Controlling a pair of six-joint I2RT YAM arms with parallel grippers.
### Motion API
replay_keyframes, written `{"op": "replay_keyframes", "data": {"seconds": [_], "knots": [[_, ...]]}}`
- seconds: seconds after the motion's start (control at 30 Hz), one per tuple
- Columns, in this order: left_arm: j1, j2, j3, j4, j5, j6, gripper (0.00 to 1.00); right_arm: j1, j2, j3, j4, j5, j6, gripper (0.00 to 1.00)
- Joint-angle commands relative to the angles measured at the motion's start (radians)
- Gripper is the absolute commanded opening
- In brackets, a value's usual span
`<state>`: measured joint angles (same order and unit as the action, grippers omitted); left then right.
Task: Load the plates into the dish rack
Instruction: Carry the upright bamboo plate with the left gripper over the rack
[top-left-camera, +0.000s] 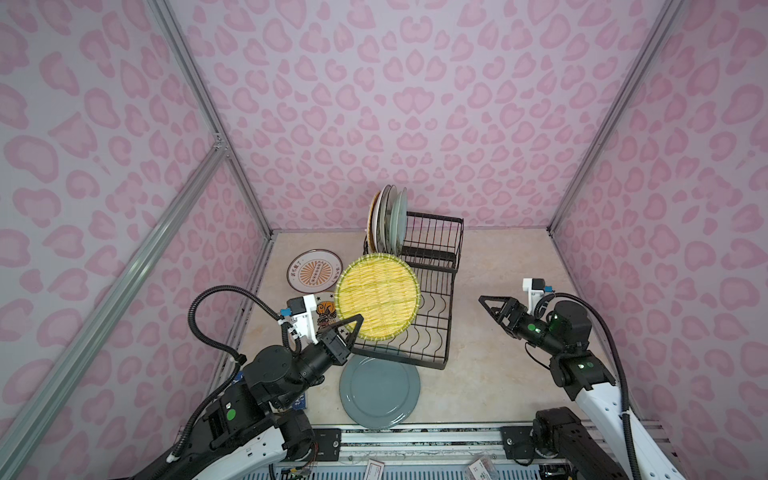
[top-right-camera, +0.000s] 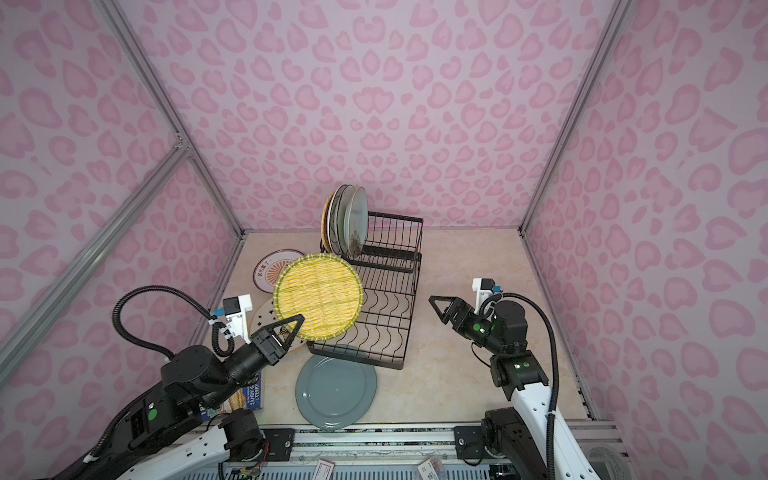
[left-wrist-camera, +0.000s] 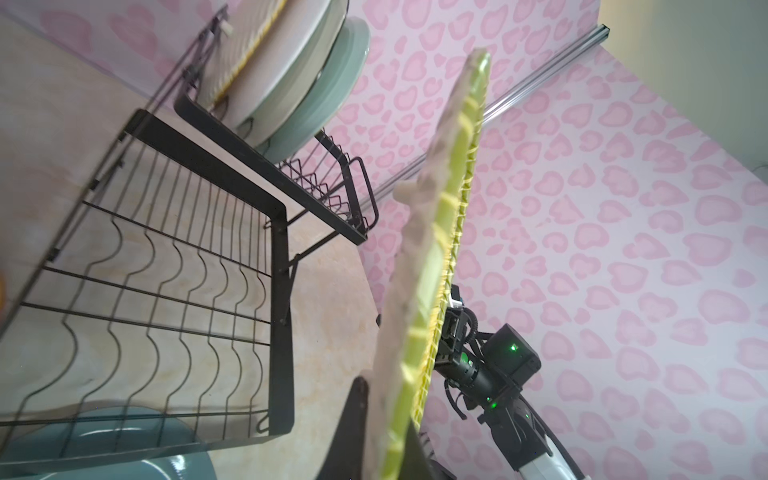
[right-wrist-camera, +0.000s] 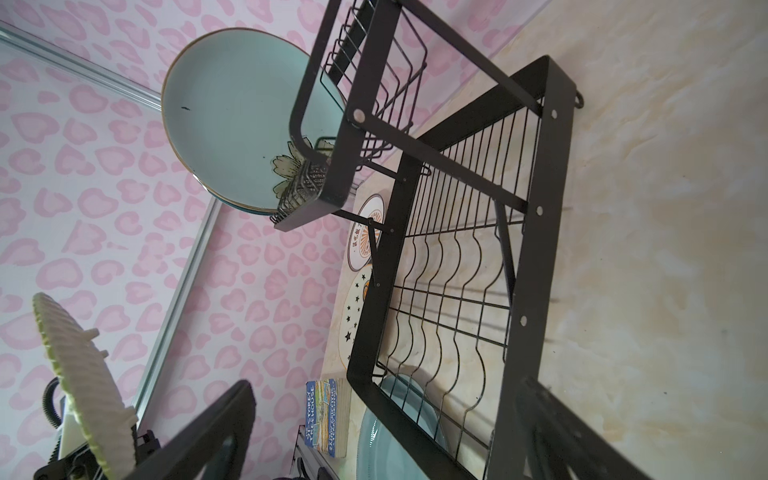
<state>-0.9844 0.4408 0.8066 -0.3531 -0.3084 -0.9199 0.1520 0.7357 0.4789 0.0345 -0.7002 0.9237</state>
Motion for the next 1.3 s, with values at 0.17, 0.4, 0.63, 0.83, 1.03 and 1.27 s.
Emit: {"op": "replay_keyframes", "data": {"seconds": [0.17,0.4,0.63,0.83,1.03,1.27], "knots": [[0.0,0.267,0.415,-0.175,-0.195,0.311,0.04,0.073,0.022,-0.053,0.158,0.027,-0.029,0.97],[-0.001,0.581,0.701,-0.154,-0.315,0.477,0.04,0.13,-0.054,-0.091,0.088,0.083,-0.04,0.97],[-0.001,0.807,0.858,-0.092,-0.468,0.641,0.04,0.168,-0.227,-0.126,-0.047,0.162,-0.03,0.97],[-0.005,0.976,0.958,-0.051,-0.523,0.757,0.04,0.181,-0.418,-0.151,-0.202,0.236,-0.016,0.97],[-0.013,1.161,1.106,-0.058,-0.61,0.851,0.04,0.181,-0.46,-0.157,-0.252,0.222,-0.013,0.97],[0.006,1.307,1.201,-0.104,-0.639,0.854,0.04,0.182,-0.435,-0.128,-0.241,0.165,-0.021,0.97]]}}
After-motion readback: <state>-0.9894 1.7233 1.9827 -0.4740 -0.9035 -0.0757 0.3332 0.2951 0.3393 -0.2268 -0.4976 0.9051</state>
